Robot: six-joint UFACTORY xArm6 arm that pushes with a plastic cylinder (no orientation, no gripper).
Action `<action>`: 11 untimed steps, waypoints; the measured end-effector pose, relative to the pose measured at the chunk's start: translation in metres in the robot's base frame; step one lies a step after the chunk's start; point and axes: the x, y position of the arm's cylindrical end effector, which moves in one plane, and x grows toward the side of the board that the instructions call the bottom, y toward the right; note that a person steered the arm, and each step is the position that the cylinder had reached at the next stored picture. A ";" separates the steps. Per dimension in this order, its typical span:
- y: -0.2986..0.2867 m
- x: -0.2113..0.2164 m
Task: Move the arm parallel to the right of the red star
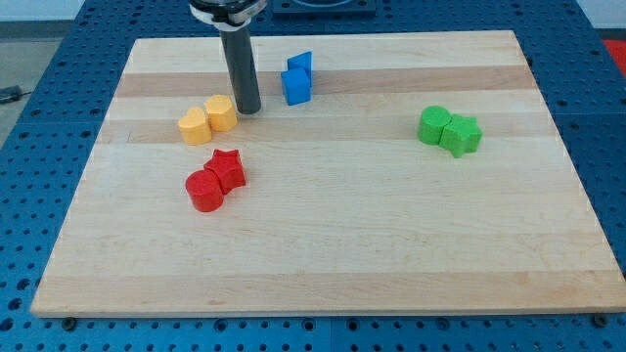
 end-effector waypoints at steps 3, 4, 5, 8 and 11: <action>0.000 0.000; 0.047 0.009; 0.076 0.049; 0.117 0.098; 0.151 0.136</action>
